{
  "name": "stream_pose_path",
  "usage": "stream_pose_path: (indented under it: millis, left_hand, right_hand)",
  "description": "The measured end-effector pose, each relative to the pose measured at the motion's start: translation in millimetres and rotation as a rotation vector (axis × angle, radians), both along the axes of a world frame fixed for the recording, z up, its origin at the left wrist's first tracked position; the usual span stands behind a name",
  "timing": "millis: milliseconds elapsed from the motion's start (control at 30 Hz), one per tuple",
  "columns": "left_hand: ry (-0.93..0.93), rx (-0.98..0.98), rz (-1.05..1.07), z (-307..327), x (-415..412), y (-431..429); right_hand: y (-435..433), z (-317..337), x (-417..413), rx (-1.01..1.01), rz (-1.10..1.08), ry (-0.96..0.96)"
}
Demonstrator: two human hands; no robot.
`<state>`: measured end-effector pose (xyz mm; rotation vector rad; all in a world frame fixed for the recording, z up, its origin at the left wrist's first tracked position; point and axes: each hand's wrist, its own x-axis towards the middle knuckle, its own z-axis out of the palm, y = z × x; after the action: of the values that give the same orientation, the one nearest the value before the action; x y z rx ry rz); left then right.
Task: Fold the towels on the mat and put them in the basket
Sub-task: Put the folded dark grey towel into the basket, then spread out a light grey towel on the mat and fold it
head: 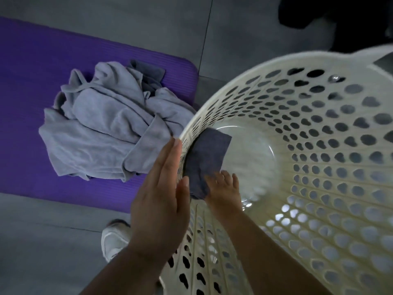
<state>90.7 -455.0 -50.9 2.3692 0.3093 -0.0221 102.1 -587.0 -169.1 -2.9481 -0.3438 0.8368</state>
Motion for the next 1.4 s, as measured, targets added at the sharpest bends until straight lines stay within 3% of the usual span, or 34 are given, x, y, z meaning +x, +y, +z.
stream_pose_path:
  millis: [67,167,300,433,533,667,800,933,1133,1400]
  left_hand:
    - [0.111,-0.153,-0.023,15,5,-1]
    - [0.287,-0.307,-0.012,40,15,14]
    - [0.355,-0.263,0.196,61,20,75]
    - [0.493,-0.138,0.271,58,16,161]
    - [0.544,-0.028,0.348,48,7,224]
    - [0.581,0.089,0.296,23,-9,290]
    - [0.637,0.197,0.149,-11,-33,325]
    - [0.688,0.221,0.113,-28,-54,338]
    - [0.745,0.061,0.141,17,-54,334]
    - [0.516,-0.306,0.171,177,-19,320]
  right_hand:
    - [-8,44,-6,0.105,-0.036,0.082]
    - [1,112,17,0.182,-0.069,-0.134]
    - [49,173,53,0.493,-0.180,-0.449]
    - [143,200,77,0.717,-0.172,-0.558]
    - [216,174,83,0.625,-0.066,-0.403]
    - [275,99,100,0.208,-0.063,0.112]
    - [294,41,128,0.009,-0.170,0.123]
    - [298,23,141,-0.142,-0.293,0.161]
    - [292,117,125,0.327,-0.512,0.198]
    - [294,334,113,0.718,-0.784,0.271]
